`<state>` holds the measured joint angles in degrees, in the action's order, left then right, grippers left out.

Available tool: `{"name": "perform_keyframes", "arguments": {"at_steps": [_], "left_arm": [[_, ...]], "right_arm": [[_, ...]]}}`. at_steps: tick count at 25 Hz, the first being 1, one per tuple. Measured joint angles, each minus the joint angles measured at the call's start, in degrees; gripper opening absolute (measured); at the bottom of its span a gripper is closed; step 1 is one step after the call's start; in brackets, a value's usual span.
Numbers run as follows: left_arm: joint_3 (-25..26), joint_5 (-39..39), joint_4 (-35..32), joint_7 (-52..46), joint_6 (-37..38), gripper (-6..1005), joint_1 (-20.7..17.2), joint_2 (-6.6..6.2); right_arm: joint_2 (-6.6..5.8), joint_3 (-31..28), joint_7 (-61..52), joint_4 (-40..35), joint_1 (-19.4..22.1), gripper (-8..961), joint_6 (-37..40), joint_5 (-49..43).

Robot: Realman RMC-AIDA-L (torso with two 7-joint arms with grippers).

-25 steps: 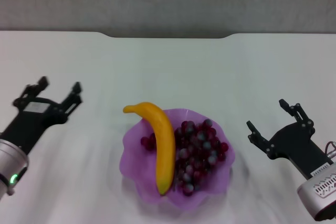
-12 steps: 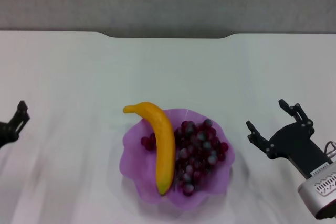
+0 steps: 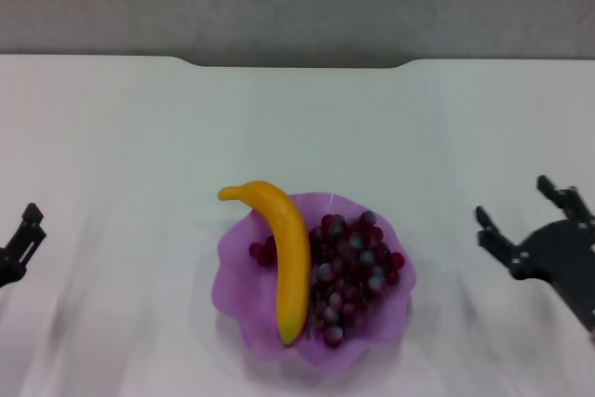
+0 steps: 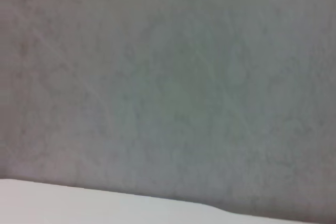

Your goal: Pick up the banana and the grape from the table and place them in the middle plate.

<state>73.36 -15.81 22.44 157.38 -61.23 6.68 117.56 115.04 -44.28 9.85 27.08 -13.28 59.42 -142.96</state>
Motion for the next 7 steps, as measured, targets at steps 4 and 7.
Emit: {"name": "perform_keyframes", "arguments": {"at_steps": [4, 7], "left_arm": [[-0.1, -0.6, -0.6, -1.1, -1.0, 832, 0.0, -0.08], [-0.2, -0.7, -0.7, -1.8, -1.1, 832, 0.0, -0.09]], "right_arm": [[-0.04, -0.5, -9.1, -6.2, -0.4, 897, 6.5, 0.0], [-0.12, -0.8, -13.8, -9.2, -0.9, 897, 9.1, 0.0]]}}
